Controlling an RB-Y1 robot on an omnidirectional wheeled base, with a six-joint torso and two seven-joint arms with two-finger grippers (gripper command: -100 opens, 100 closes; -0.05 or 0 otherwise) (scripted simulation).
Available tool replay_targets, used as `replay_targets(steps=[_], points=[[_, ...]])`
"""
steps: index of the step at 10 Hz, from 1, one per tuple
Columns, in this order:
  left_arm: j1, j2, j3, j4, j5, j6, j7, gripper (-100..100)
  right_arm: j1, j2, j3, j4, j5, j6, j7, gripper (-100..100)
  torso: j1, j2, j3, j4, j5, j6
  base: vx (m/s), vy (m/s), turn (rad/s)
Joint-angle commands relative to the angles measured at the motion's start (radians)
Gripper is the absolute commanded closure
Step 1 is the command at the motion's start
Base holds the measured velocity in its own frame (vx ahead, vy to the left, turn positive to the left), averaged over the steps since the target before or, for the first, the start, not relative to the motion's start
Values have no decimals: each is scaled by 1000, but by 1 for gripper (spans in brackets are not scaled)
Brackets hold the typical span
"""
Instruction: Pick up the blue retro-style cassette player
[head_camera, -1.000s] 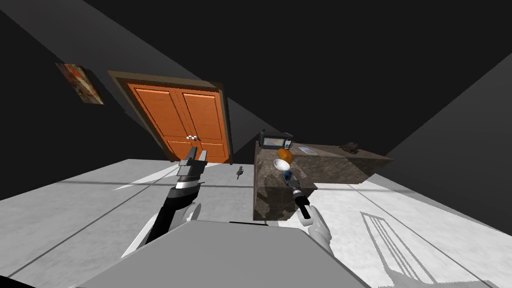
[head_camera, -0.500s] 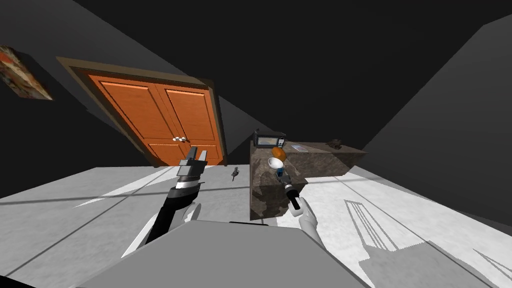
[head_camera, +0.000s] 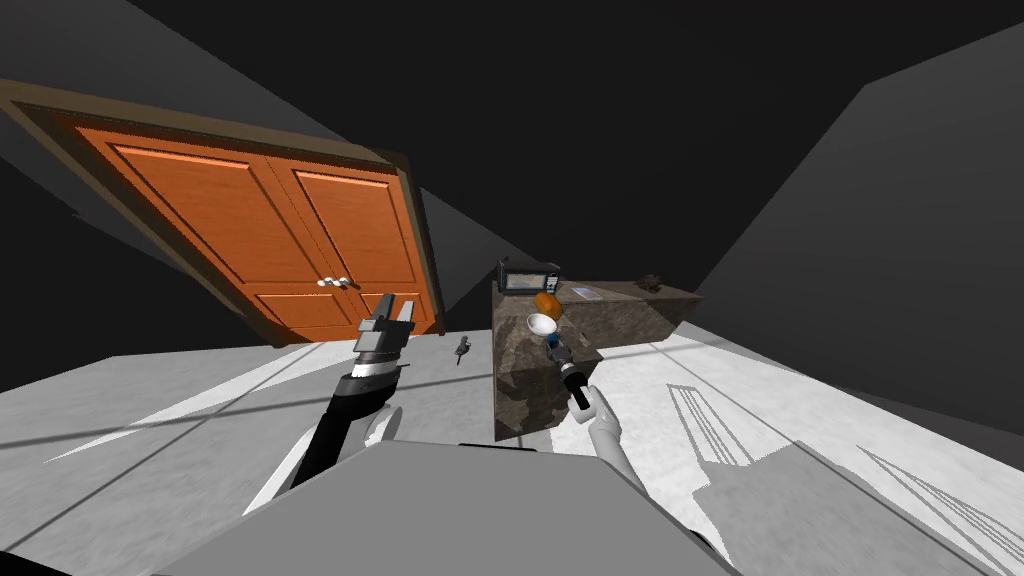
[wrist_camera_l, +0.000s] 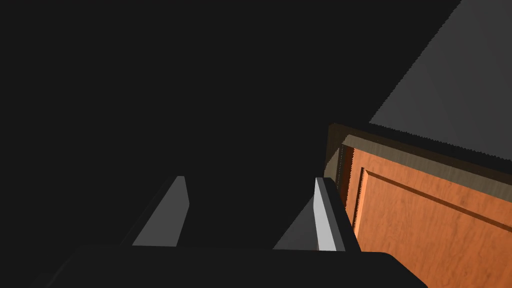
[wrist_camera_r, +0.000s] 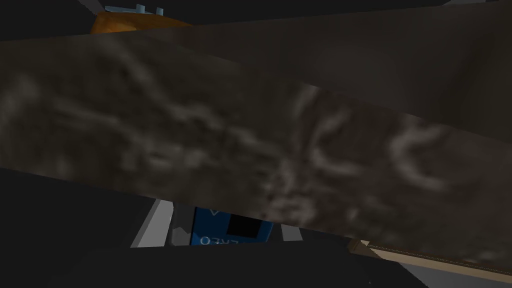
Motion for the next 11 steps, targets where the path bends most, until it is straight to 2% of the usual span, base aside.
replay_targets(steps=[1, 4, 5, 6, 7, 8, 9, 10, 11], points=[[0, 0, 0, 0, 0, 0, 0, 0, 0, 0, 0, 0, 0, 0, 0, 100, 0, 0, 0, 0, 0, 0, 0, 0, 0], [0, 0, 0, 0, 0, 0, 0, 0, 0, 1, 0, 0, 0, -1, -1, 100, 1, -1, -1, 0, 1, 0, 0, 0, 0], [0, 0, 0, 0, 0, 0, 0, 0, 0, 1, 0, 0, 0, 0, -1, 0, 1, -1, -1, 0, 0, 0, 0, 0, 0], [0, 0, 0, 0, 0, 0, 0, 0, 31, 2, -45, -15, 17, -22, -24, 100, 1, -1, -1, 0, 0, 0, -17, 25, 334], [0, 0, 0, 0, 0, 0, 0, 0, 68, 5, -79, -35, 36, -48, -49, 100, 4, -1, -2, -2, -1, -4, -26, 49, 456], [0, 0, 0, 0, 0, 0, 0, 0, 70, 5, -107, -35, 36, -48, -49, 100, 7, -1, -3, -5, -2, -6, -21, 46, 287], [0, 0, 0, 0, 0, 0, 0, 0, 108, 8, -138, -55, 55, -74, -74, 100, 7, -4, -5, -5, -2, -6, -9, 52, 441], [0, 0, 0, 0, 0, 0, 0, 0, 108, 8, -173, -55, 55, -74, -74, 100, 8, -5, -6, -7, -3, -8, -7, 36, 151], [0, 0, 0, 0, 0, 0, 0, 0, 108, 8, -182, -55, 55, -74, -74, 100, 7, -6, -7, -8, -3, -6, -4, 19, -48]])
